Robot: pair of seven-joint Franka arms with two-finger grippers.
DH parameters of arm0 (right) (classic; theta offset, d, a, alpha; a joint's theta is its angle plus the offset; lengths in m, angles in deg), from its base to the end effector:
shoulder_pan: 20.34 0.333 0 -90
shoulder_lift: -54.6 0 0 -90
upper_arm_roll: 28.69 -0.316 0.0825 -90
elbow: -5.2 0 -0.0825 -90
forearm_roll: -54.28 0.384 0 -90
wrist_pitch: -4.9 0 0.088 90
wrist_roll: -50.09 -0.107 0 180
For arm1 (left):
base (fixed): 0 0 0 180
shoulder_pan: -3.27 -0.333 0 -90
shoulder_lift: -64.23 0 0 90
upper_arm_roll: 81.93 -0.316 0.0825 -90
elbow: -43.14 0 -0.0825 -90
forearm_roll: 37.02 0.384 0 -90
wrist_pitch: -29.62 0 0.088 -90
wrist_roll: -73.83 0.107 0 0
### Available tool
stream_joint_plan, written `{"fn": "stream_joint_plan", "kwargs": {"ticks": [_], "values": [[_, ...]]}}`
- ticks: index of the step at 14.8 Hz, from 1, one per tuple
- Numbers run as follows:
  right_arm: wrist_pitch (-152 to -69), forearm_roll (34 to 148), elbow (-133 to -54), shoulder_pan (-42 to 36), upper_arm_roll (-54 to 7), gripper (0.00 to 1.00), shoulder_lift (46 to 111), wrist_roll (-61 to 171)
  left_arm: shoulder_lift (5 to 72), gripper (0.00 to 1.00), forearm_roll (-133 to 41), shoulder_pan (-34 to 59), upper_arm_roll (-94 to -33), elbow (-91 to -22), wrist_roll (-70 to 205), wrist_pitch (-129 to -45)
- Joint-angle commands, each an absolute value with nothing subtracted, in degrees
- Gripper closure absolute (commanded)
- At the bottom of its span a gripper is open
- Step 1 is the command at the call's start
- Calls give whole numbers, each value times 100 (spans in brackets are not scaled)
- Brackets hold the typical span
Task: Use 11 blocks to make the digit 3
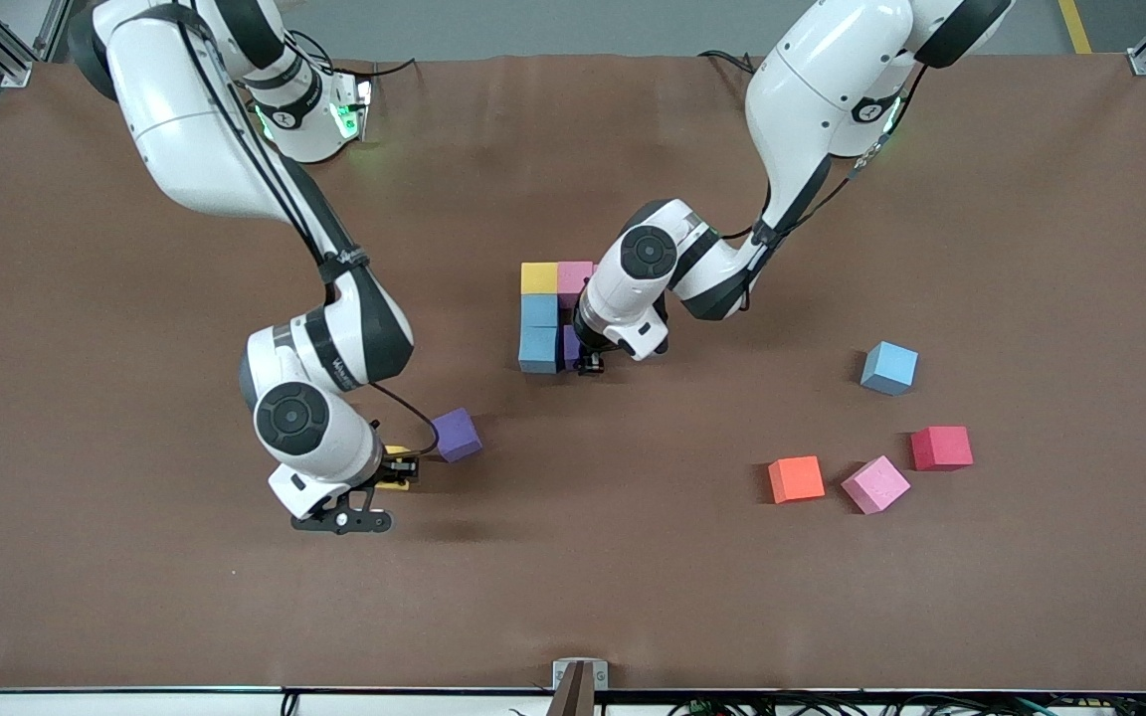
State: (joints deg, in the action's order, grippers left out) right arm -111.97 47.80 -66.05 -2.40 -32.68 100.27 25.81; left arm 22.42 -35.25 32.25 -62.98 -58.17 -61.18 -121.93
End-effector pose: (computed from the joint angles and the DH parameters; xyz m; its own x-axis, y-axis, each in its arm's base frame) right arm 0.7043 0.2622 0.2884 0.9997 -0.0104 0.0213 -0.0114 -0.9989 0.0465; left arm 0.4685 -0.4882 0.1853 -0.0239 0.9643 -0.2637 0.9997 0.0204 -0.0158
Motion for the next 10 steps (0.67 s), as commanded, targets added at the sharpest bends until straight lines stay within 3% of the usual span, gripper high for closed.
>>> {"fn": "stream_joint_plan", "kwargs": {"ticks": [1,10], "values": [[-11076,4839,-6661,-83,-3413,100,9785,2173,2125,97,-3403,3342,-6382,-5635,-6143,-12225],[-11322,4848,-6722,901,-3546,100,9898,1177,1958,97,-3034,3386,-6426,-5442,-6178,-12225]]}}
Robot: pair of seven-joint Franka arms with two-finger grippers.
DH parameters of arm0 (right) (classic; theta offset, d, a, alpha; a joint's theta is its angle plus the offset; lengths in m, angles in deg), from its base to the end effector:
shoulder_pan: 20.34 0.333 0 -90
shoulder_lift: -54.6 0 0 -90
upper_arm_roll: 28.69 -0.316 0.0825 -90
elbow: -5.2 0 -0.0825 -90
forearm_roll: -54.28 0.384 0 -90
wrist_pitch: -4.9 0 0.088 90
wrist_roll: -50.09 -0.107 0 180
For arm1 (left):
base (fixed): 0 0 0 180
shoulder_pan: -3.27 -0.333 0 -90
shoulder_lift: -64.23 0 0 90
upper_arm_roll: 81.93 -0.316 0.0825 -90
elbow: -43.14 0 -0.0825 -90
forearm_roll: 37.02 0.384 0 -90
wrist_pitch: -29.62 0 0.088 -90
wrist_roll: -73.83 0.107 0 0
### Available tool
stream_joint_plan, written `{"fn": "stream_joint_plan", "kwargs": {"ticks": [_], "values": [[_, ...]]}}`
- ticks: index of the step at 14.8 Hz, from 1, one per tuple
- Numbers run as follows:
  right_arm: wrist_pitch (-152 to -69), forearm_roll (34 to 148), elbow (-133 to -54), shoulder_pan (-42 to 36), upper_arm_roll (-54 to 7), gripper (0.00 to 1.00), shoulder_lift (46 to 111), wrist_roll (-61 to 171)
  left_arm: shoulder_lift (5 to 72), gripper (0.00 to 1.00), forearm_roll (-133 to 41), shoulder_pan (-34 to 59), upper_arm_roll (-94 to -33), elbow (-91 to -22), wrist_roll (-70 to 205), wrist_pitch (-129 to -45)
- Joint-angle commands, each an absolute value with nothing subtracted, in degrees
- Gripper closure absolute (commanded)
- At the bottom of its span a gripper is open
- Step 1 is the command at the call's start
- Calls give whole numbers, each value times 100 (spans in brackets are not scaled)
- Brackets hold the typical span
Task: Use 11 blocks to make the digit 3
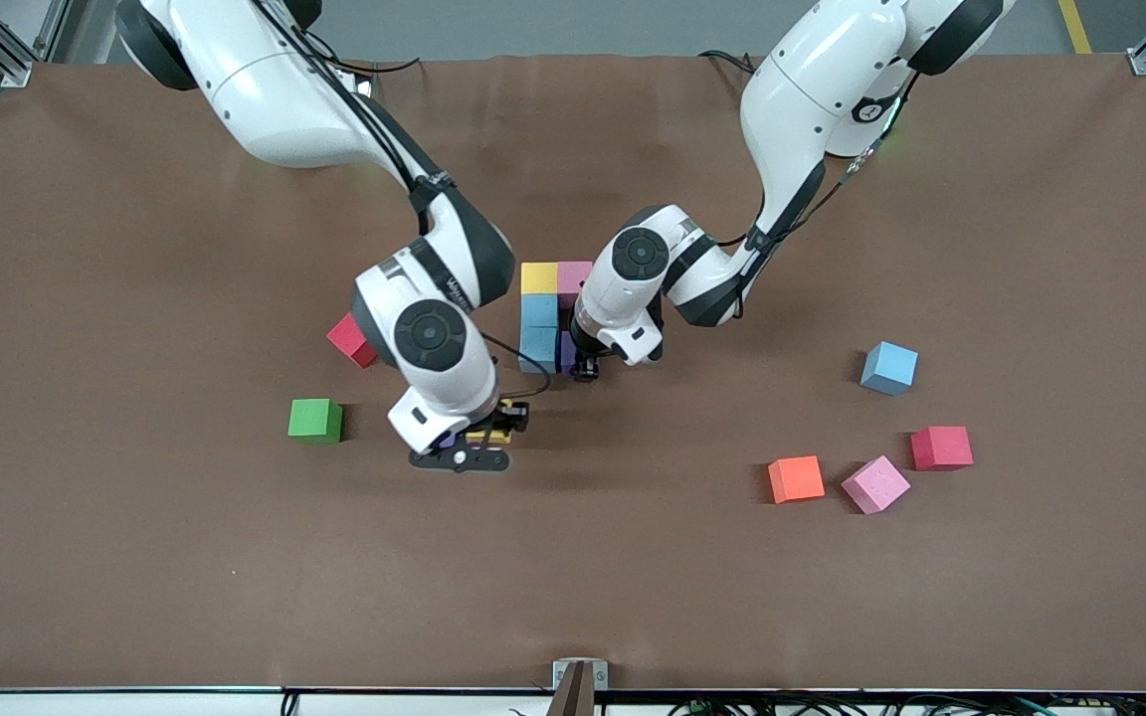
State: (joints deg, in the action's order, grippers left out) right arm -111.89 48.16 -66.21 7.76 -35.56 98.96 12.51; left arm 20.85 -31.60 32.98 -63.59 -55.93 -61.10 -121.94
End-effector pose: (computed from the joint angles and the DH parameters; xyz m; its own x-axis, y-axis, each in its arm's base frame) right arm 0.6323 0.4066 0.3058 0.9991 -0.0334 0.0260 -0.0333 -0.9994 -0.0040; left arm 0.4738 -0.4952 0.1820 0.0319 0.9680 -0.2490 0.9993 -0.0259 0.0272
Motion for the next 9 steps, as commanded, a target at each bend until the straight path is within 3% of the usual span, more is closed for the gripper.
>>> {"fn": "stream_joint_plan", "kwargs": {"ticks": [1,5,9], "values": [[-11427,4839,-6731,945,-3546,100,9934,1038,1950,97,-3034,3386,-6426,-5389,-6187,-12225],[-12068,4839,-7187,1007,-3546,100,9943,984,1906,97,-3060,3403,-6417,-5327,-6196,-12225],[-12175,4839,-7451,1034,-3546,100,9943,975,1897,97,-3060,3403,-6417,-5327,-6196,-12225]]}}
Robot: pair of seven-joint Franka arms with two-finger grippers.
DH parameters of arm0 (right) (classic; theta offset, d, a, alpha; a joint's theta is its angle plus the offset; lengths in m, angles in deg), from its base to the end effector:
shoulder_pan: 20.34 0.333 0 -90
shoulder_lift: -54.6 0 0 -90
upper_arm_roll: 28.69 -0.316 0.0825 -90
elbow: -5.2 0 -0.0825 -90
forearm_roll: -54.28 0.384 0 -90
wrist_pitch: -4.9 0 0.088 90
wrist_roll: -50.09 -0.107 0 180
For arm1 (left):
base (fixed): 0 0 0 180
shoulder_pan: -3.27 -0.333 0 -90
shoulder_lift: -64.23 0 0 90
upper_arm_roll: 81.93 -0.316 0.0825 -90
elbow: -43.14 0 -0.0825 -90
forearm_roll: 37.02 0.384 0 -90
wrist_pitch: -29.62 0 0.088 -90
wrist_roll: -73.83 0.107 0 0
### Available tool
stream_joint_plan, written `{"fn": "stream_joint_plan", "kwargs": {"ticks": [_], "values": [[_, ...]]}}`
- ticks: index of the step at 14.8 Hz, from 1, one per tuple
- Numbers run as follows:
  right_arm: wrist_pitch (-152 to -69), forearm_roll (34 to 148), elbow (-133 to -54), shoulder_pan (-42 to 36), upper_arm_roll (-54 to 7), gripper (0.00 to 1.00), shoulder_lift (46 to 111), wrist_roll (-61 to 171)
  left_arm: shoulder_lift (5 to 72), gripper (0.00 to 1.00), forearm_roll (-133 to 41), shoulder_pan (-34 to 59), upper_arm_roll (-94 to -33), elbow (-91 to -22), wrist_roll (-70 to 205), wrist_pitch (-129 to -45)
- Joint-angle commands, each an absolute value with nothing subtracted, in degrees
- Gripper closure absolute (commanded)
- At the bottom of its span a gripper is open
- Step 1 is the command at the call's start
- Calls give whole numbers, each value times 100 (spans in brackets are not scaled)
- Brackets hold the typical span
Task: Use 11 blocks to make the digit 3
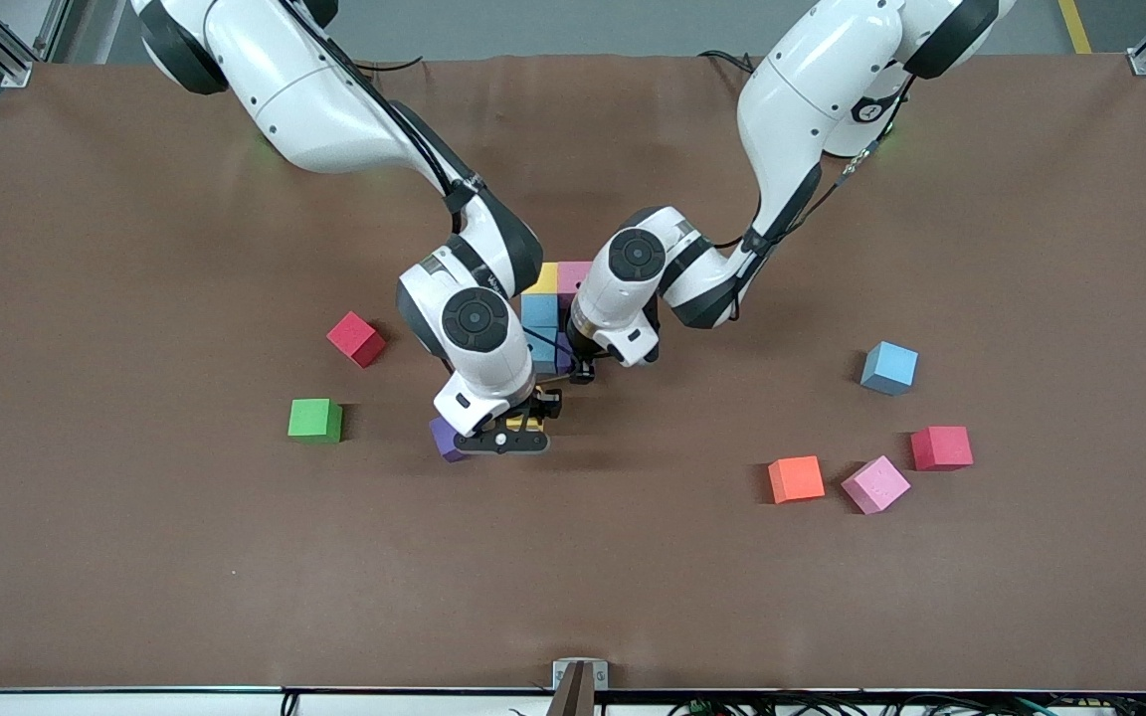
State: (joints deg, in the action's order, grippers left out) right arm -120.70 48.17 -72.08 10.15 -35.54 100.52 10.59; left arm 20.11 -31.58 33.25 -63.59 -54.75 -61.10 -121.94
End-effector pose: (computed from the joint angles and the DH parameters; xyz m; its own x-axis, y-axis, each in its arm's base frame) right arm 0.6054 0.4320 0.2519 0.9991 -0.0163 0.0393 -0.0152 -0.9995 -0.0275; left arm 0.4760 -0.4999 0.1818 0.0333 0.9661 -0.2559 0.9992 -0.0262 0.0310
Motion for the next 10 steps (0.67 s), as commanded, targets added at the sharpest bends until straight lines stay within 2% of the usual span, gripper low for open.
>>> {"fn": "stream_joint_plan", "kwargs": {"ticks": [1,5,10], "values": [[-12192,4839,-7504,1025,-3546,100,9943,975,1897,96,-3060,3403,-6417,-5327,-6196,-12225],[-12561,4839,-7803,1034,-3546,100,9925,966,1897,96,-3052,3403,-6417,-5336,-6196,-12225],[-12562,4839,-7821,1034,-3537,100,9934,940,1897,95,-3078,3456,-6417,-5327,-6205,-12225]]}}
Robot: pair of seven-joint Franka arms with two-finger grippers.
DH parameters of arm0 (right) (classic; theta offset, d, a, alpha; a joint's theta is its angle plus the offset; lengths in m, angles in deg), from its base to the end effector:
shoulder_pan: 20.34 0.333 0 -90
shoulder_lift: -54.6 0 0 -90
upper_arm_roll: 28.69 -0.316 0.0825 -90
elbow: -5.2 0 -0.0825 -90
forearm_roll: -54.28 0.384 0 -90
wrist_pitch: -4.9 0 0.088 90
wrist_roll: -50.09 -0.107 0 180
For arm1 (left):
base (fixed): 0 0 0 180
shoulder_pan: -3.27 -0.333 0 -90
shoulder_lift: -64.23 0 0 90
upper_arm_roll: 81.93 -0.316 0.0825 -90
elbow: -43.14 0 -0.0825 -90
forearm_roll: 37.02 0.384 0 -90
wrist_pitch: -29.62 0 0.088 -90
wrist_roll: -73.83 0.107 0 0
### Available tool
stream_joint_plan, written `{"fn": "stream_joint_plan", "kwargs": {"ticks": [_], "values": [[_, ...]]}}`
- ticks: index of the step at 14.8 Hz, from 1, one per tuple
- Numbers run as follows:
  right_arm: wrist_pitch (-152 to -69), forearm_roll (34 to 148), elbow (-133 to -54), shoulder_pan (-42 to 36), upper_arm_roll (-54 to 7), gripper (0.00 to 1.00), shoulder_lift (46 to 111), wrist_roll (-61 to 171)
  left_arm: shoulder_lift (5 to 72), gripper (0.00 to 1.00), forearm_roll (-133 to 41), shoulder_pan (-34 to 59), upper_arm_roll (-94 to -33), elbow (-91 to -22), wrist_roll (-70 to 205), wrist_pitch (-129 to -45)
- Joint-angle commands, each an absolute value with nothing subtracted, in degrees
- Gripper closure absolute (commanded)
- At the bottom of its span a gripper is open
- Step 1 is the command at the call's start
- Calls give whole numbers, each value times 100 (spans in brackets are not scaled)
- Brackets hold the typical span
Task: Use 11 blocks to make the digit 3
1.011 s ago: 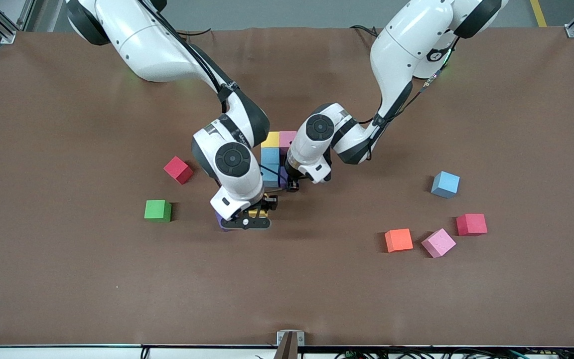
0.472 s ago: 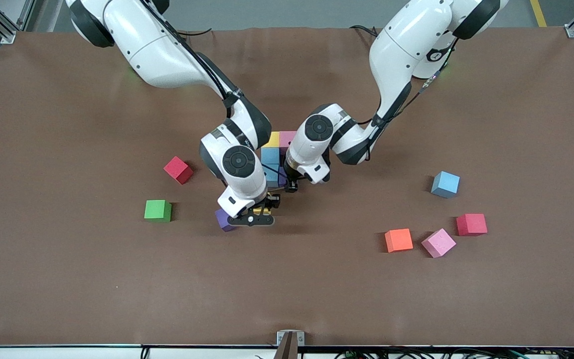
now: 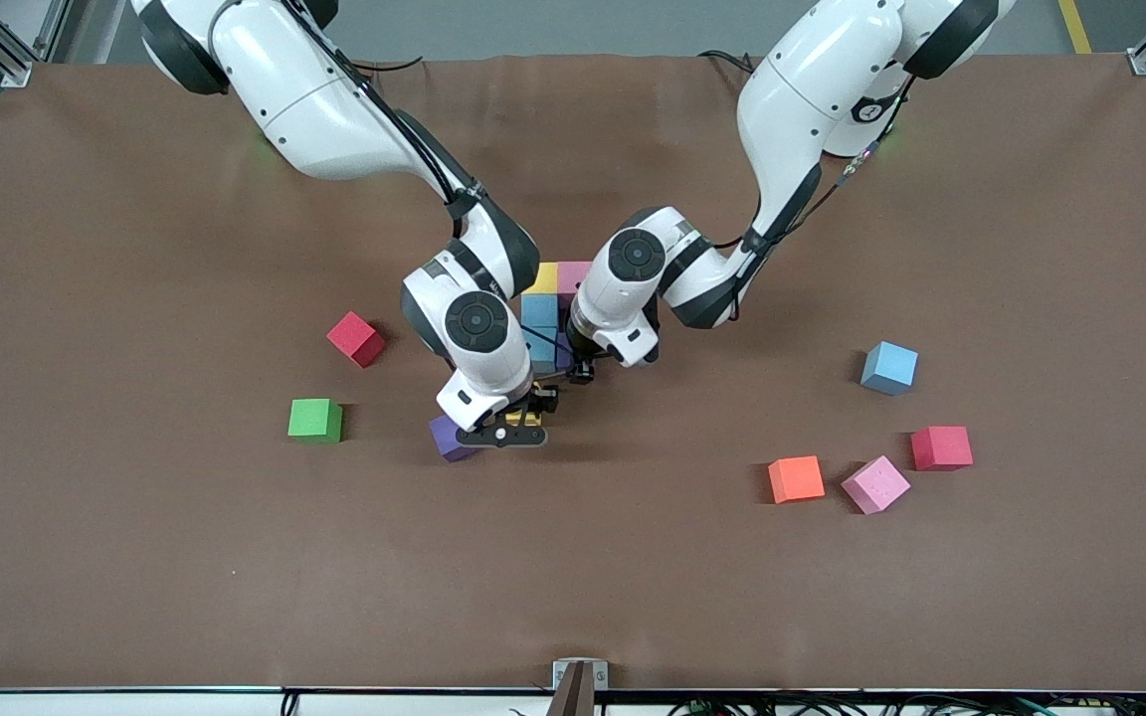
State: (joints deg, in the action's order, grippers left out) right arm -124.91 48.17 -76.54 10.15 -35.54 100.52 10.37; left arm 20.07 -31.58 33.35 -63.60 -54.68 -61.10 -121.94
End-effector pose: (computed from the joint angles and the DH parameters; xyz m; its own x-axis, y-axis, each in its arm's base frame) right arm 0.5932 0.4276 0.2235 0.9994 -0.0134 0.0331 -0.0125 -0.9995 -0.0288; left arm 0.4755 -0.5008 0.1818 0.0347 0.9660 -0.2562 0.9991 -0.0275 0.0313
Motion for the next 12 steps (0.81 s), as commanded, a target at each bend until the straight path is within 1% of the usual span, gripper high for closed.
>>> {"fn": "stream_joint_plan", "kwargs": {"ticks": [1,5,6,8,9,12], "values": [[-12553,4830,-7821,1034,-3537,100,9925,940,1888,95,-3069,3456,-6417,-5327,-6205,-12225],[-12544,4830,-7821,1034,-3537,100,9925,940,1888,94,-3069,3447,-6417,-5327,-6196,-12225],[-12535,4830,-7821,1034,-3537,100,9925,940,1888,92,-3069,3447,-6417,-5327,-6196,-12225],[-12527,4830,-7821,1025,-3537,100,9925,940,1871,80,-3078,3430,-6417,-5327,-6196,-12225],[-12518,4830,-7821,1025,-3537,100,9925,940,1870,73,-3078,3430,-6417,-5327,-6196,-12225],[-12518,4830,-7821,1025,-3537,100,9925,940,1870,24,-3078,3403,-6417,-5327,-6196,-12225]]}}
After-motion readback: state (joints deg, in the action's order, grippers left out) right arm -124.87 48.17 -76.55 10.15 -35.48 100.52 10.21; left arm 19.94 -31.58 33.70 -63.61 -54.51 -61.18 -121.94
